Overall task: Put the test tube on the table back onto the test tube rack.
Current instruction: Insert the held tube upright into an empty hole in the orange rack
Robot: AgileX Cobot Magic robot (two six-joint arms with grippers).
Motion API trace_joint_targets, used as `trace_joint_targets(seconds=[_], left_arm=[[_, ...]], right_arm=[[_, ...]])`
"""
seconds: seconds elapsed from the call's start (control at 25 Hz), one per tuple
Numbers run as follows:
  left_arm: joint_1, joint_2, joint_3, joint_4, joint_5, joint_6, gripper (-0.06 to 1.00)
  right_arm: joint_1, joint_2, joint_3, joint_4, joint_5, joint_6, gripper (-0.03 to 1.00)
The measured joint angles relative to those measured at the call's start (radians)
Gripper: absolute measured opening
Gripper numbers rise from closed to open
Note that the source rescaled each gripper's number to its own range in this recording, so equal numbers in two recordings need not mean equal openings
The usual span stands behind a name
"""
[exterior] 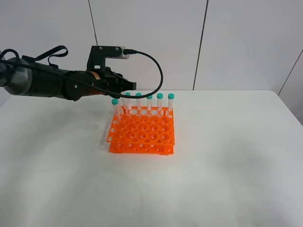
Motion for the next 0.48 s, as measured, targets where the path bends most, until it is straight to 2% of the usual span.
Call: trace_joint_targets(seconds=[0.48], left_arm=[[0.0, 0.0, 0.034, 0.034, -0.01, -0.003, 0.0]], right_arm=[[0.0, 0.0, 0.0, 0.0, 0.0, 0.0, 0.91]])
